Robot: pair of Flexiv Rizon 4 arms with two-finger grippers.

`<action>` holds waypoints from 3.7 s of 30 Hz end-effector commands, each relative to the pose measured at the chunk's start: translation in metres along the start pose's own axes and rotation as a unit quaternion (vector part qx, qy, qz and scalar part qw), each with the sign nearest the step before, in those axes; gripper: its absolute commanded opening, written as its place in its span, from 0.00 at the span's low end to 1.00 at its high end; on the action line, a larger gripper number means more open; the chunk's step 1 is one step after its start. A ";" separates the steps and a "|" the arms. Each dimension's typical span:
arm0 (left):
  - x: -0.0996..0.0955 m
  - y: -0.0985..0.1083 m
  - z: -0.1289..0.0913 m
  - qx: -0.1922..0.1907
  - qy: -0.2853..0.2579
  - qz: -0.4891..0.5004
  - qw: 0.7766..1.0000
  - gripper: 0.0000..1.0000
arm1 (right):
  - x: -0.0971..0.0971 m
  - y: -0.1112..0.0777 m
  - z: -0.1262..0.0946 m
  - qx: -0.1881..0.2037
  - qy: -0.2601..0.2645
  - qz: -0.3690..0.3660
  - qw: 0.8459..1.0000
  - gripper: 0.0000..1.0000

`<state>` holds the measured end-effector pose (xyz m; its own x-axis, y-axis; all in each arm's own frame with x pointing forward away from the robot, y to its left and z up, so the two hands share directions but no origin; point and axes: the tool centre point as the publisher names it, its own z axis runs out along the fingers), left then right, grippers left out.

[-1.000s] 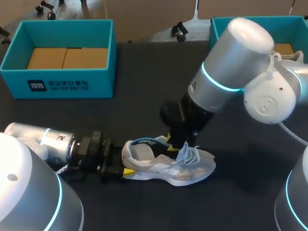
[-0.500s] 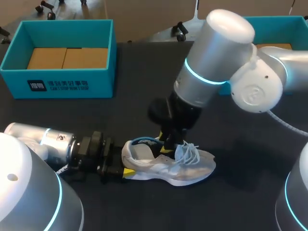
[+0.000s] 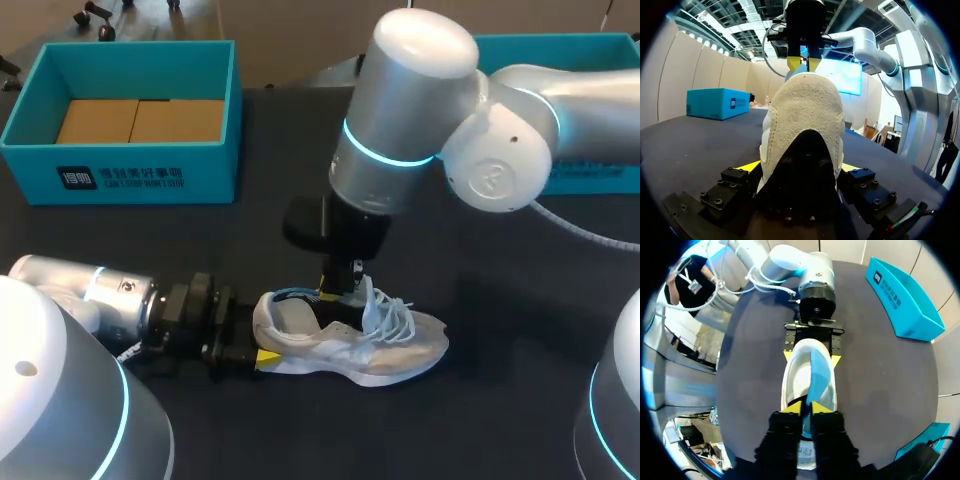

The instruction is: Take the shoe out of the shoebox, open the shoe tongue, remove and reinsert the insole, then place the shoe into the shoebox

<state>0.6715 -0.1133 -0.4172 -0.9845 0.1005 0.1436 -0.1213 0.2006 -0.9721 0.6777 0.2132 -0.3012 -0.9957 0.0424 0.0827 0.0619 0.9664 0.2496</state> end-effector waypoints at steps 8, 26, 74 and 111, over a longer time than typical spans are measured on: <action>0.001 0.000 0.000 0.000 0.000 0.000 1.000 0.00 | 0.009 0.001 -0.010 0.012 -0.018 0.015 1.000 0.16; 0.001 0.000 0.000 0.000 0.000 0.000 1.000 0.00 | -0.003 0.000 0.013 0.024 -0.008 0.065 0.998 0.42; 0.001 0.000 0.000 0.000 0.000 0.000 1.000 0.00 | 0.016 0.025 -0.012 -0.088 0.097 -0.229 0.965 0.00; 0.001 0.000 0.000 0.000 0.000 0.000 1.000 0.00 | 0.009 0.081 -0.046 -0.211 0.170 -0.368 0.890 0.00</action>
<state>0.6715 -0.1131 -0.4171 -0.9845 0.1008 0.1435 -0.1213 0.2001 -0.9722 0.6772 0.2779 -0.2347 -0.7034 -0.7107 0.0159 -0.5055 0.5158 0.6917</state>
